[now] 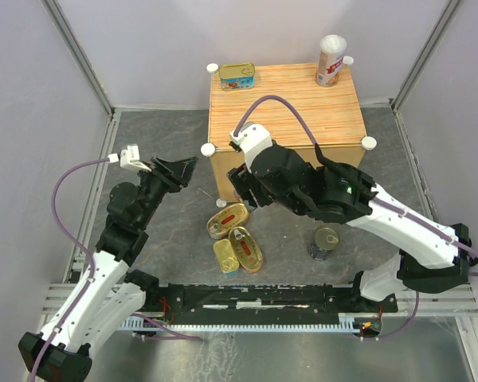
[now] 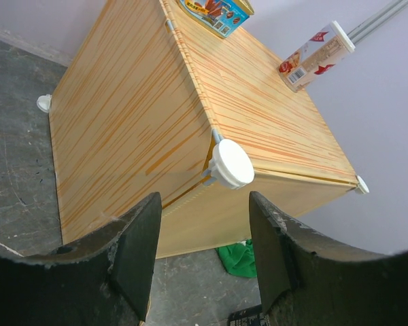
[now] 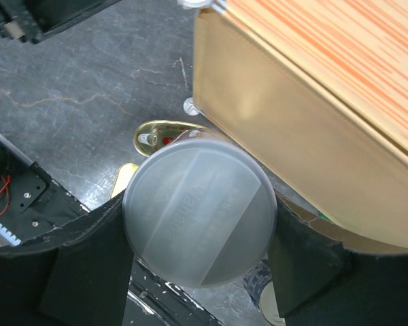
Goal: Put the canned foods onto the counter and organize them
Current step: Place the canned food on the counter.
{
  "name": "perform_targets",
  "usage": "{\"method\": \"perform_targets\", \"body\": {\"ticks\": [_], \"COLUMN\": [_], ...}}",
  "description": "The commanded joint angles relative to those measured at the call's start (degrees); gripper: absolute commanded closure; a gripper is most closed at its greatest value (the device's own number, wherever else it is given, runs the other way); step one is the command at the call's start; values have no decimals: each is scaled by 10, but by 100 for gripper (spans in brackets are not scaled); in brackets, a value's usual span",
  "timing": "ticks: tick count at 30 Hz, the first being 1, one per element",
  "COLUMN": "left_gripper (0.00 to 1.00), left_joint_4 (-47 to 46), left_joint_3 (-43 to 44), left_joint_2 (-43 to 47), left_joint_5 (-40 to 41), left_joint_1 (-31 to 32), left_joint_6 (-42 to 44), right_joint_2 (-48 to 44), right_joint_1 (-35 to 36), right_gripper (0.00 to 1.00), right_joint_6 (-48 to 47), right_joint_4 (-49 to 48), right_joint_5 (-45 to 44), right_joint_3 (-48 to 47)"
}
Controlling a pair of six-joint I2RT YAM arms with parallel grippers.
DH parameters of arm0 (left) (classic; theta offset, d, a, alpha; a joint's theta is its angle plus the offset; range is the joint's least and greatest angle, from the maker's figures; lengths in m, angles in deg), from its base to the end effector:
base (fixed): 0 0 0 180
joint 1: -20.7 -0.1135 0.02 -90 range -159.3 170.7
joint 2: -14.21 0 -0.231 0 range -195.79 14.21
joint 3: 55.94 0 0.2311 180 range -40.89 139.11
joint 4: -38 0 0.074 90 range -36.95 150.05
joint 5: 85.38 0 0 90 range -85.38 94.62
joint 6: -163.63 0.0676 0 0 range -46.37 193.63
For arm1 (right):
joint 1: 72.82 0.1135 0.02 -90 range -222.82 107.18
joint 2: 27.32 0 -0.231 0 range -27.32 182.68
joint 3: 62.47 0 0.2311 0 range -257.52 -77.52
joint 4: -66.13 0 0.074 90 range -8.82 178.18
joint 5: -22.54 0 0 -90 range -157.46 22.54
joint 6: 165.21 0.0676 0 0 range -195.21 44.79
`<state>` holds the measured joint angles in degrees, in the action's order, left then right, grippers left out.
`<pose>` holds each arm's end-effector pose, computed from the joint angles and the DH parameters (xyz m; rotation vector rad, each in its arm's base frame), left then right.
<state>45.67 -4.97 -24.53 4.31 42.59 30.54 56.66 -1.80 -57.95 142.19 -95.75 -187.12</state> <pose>0.1918 -0.0775 0.3183 -0.2826 1.5350 -0.9115 0.1213 0.2543 0.4165 -0.7095 2.0071 0.3772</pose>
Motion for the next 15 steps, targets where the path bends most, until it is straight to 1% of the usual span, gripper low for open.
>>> {"method": "perform_targets", "body": {"ticks": [1, 10, 15], "left_gripper": [39, 39, 39], "left_joint_4": [-10, -10, -3], "left_joint_3": [32, 44, 56], "left_joint_2": [-3, -2, -2], "left_joint_5": [-9, -16, -19], "left_joint_1": [2, 1, 1], "left_joint_6": [10, 14, 21], "right_joint_2": [-4, 19, 37], "right_joint_1": [-27, -67, -100], "right_gripper": [82, 82, 82], "right_joint_6": [-16, -27, -45], "right_joint_4": [-28, -7, 6], "right_joint_5": [-40, -46, -59], "right_joint_3": [-62, -136, -193]}}
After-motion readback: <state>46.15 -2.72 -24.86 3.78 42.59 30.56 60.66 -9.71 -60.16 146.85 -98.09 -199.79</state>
